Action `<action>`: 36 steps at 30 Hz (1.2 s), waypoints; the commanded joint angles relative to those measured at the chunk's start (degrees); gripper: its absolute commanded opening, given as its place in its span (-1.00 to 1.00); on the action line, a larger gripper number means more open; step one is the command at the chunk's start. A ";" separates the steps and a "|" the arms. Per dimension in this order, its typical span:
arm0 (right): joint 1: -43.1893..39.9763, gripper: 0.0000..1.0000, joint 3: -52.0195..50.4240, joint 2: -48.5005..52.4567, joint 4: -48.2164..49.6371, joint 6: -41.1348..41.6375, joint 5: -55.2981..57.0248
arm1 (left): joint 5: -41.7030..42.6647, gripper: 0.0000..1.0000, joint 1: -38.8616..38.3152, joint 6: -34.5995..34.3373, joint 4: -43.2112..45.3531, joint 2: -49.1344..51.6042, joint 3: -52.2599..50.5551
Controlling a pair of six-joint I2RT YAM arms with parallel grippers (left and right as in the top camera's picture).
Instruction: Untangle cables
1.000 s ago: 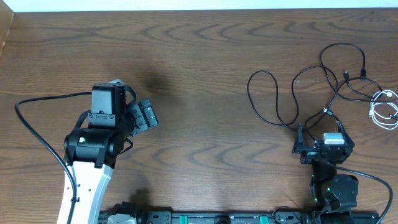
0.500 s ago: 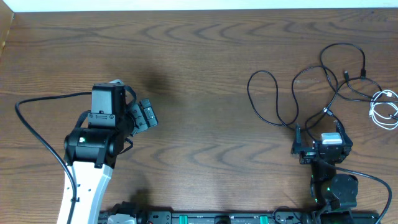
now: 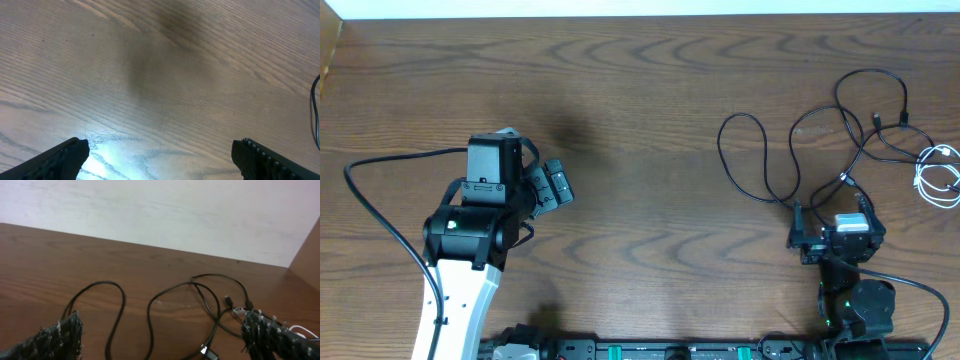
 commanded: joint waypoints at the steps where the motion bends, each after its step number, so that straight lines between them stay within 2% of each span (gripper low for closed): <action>1: 0.63 0.98 -0.09 -0.44 -0.24 1.01 -0.35 | -0.98 0.96 0.31 0.50 -0.15 0.02 0.42; 22: 0.63 0.99 -0.09 -0.39 -0.24 1.01 -0.35 | -0.96 0.96 0.17 0.50 -0.15 -0.63 0.35; 28: 0.63 0.98 -0.09 -0.39 -0.24 1.01 -0.35 | -0.96 0.96 0.20 0.50 -0.15 -5.86 0.35; 36: 0.63 0.99 -0.09 -0.39 -0.24 1.01 -0.35 | -0.98 0.96 0.20 0.52 -0.17 -20.02 0.35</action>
